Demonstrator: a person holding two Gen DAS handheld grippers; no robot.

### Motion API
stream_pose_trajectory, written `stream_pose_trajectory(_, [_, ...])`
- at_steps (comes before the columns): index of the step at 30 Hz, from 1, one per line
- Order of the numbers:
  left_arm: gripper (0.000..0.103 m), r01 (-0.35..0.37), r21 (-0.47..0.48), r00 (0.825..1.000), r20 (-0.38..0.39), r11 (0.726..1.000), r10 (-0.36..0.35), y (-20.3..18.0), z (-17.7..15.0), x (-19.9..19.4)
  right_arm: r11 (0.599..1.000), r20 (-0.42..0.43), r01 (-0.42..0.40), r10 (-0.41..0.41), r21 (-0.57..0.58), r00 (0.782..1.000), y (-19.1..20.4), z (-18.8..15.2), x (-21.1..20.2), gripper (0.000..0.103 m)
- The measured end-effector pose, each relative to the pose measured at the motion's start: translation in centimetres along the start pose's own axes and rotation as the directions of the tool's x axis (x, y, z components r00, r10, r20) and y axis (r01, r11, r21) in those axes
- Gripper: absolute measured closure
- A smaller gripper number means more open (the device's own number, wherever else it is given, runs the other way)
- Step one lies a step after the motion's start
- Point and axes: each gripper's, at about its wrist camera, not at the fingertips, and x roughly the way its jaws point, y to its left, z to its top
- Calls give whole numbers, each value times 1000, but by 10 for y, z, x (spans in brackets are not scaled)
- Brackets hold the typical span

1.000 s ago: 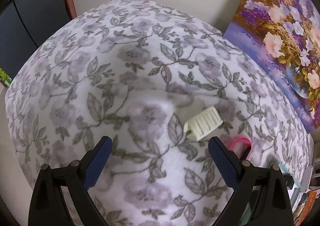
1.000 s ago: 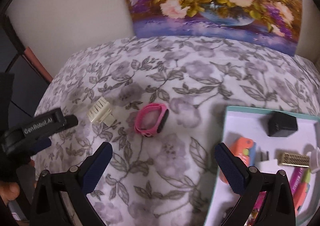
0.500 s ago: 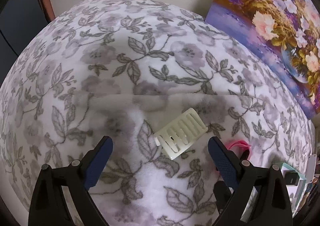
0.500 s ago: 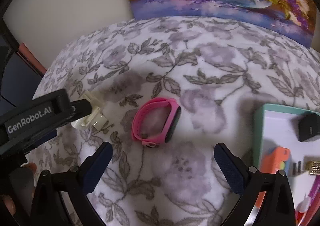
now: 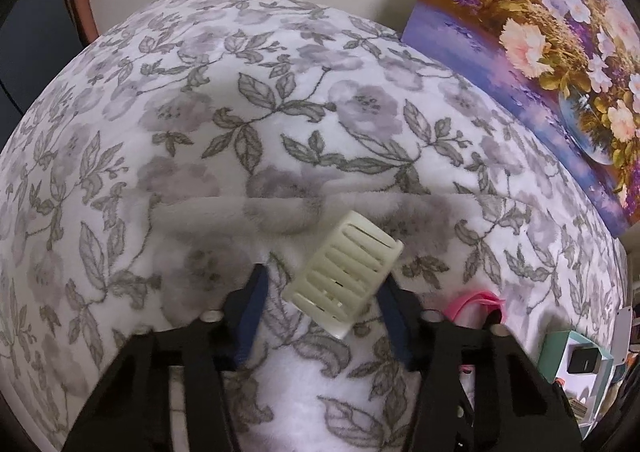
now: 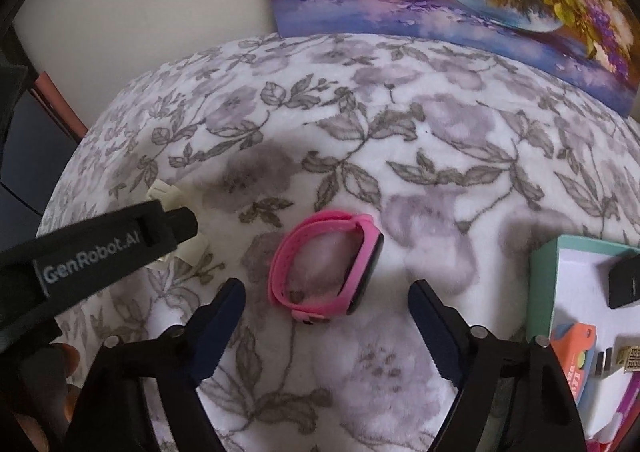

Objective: Organize rigid objects
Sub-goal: 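Grasp the white comb-like clip with the left gripper, then grasp the pink watch band with the right gripper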

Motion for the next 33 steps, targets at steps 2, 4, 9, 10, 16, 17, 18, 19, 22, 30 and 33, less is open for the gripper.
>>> stream_pose_trajectory(2, [62,-4,10,1000,-3,1000,4,-1,0,1,1000,4,-1,1,-4,1000,1,1,0,23])
stream_pose_trajectory(4, [65,-10,22,1000,-1,1000,10,-3,-1,0,1000,5,1,-1,-7,1000,1,1,1,26])
stream_pose_trajectory(9, [66,-14,27,1000,-17,1000,14,-4,-1,0,1000,7,9,-9,-10,1000,1,1,1,37])
stream_pose_trajectory(10, [66,-12,26,1000,-22,1000,12,-3,-1,0,1000,8,9,-9,-10,1000,1,1,1,40])
stream_pose_trajectory(16, [67,-8,15,999,-40,1000,8,1,-2,-1,1000,10,-5,5,-19,1000,2,0,0,47])
stream_pose_trajectory(17, [67,-9,13,999,-41,1000,10,2,-2,-1,1000,10,-7,7,-19,1000,2,0,0,47])
stream_pose_trajectory(18, [67,-10,11,999,-42,1000,11,3,-3,-1,1000,10,-9,9,-18,1000,2,0,0,47])
stream_pose_trajectory(19, [67,-12,9,999,-44,1000,13,3,-3,-2,1000,10,-12,12,-16,1000,1,0,-1,47])
stream_pose_trajectory(22, [67,-18,3,999,-46,1000,18,4,-3,-4,1000,7,-16,16,-11,1000,0,-1,-2,48])
stream_pose_trajectory(30, [68,-23,11,999,-43,1000,24,0,-6,-16,1000,-2,-18,18,2,1000,-5,-4,-11,50])
stream_pose_trajectory(33, [68,-20,12,999,-35,1000,20,-3,-8,-25,999,-1,-28,28,16,1000,-10,-5,-17,50])
